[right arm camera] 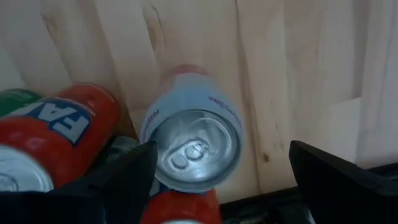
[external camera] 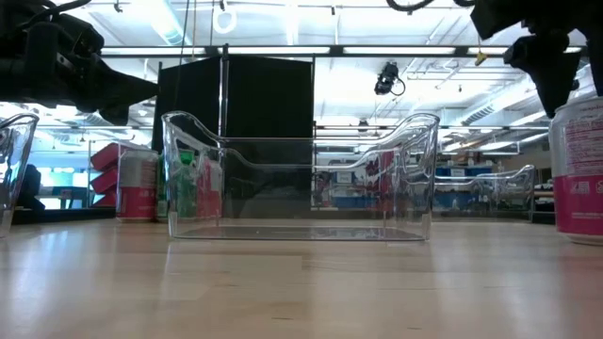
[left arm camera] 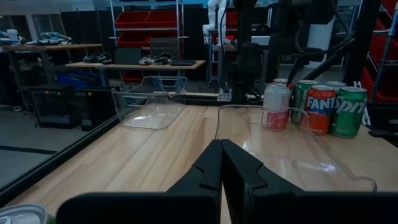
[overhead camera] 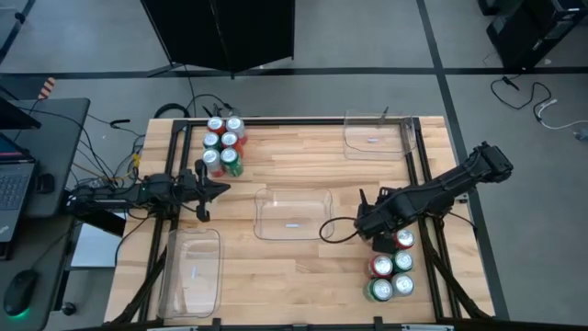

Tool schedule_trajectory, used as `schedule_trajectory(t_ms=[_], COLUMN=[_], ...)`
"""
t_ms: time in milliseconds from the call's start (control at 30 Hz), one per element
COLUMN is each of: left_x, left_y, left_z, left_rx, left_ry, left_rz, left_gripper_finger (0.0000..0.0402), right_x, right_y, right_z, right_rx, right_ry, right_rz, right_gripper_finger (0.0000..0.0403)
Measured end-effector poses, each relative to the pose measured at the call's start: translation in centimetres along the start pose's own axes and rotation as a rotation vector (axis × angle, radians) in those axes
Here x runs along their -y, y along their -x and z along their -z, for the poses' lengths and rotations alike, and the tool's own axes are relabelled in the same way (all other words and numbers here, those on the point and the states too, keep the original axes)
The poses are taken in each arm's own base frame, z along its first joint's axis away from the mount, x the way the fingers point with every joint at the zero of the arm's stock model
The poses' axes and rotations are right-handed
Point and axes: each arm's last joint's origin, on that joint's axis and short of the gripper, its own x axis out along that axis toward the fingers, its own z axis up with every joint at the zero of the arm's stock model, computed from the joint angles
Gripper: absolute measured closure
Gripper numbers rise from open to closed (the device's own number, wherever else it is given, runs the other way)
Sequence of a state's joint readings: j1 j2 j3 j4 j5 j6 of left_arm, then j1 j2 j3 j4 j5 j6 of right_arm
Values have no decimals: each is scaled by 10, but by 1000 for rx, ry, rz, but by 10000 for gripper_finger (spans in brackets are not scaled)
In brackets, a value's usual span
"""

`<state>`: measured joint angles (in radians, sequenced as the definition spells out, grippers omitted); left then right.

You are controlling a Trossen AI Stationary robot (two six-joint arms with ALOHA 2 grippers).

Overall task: Sort soda cans
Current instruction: Put the middle bottom pink white soda can into the top transparent bin

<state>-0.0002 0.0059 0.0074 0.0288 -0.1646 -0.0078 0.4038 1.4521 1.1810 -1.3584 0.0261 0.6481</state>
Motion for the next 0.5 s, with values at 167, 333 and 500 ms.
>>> schedule_trajectory(t_ms=[167,333,500], left_x=[0,0,0], left_y=[0,0,0], left_z=[0,0,0], left_rx=[-1,-1,0], left_ry=[-1,-2,-3], left_rz=[1,1,1], left_gripper_finger=[391,391,391], right_x=[-2,-4,0], right_y=[-6,-5,2], right_z=[-1,-3,-4], right_rx=[10,16,23], right_ry=[-14,-7,9], right_rz=[-46,-64,-13], right_gripper_finger=[52,52,52])
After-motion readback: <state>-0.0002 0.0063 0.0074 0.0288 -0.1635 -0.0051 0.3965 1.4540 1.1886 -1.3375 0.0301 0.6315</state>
